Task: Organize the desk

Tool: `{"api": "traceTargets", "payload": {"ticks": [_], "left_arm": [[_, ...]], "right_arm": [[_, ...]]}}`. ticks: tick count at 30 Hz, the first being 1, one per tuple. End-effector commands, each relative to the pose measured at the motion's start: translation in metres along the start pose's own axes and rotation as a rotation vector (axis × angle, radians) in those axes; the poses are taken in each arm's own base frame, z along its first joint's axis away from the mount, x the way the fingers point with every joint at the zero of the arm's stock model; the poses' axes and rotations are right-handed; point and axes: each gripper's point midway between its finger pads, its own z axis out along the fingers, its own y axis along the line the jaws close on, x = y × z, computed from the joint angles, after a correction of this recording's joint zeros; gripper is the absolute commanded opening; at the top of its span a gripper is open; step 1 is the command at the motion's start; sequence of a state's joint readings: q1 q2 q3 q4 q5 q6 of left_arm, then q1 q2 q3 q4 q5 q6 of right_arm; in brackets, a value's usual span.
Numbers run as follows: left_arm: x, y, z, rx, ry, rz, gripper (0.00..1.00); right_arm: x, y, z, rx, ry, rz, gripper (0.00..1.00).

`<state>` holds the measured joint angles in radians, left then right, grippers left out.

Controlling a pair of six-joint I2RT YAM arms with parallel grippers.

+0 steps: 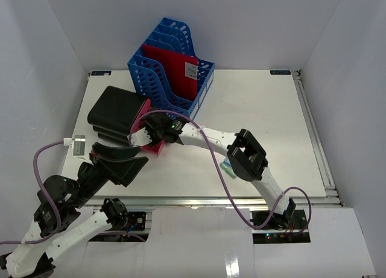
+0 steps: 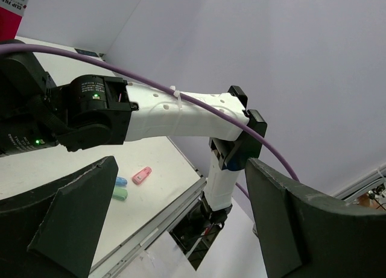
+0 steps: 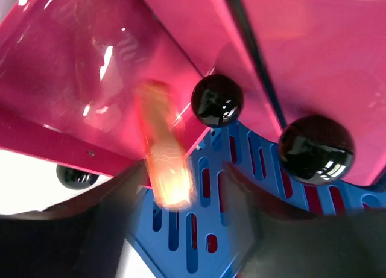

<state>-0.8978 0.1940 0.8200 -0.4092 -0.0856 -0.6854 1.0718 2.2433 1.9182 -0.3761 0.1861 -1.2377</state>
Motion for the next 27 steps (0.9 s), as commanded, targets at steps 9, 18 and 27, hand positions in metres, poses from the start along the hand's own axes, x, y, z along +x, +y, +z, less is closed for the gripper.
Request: {"api": "traceTargets", "payload": {"ticks": [9,18,27], "left_arm": [[0.045,0.015,0.029,-0.008,0.122,-0.048,0.98],[0.110,0.010,0.067,0.019,0.388,-0.212,0.92],[0.228,0.075,0.123,-0.311,0.697,-0.410,0.68]], "right_arm": [[-0.006,-0.032,-0.067,0.052,-0.112,0.240,0.85],[0.108,0.049,-0.167,-0.147,-0.187,0.820,0.85],[0.209,0.102,-0.266,0.064,-0.227,1.215,0.84]]}}
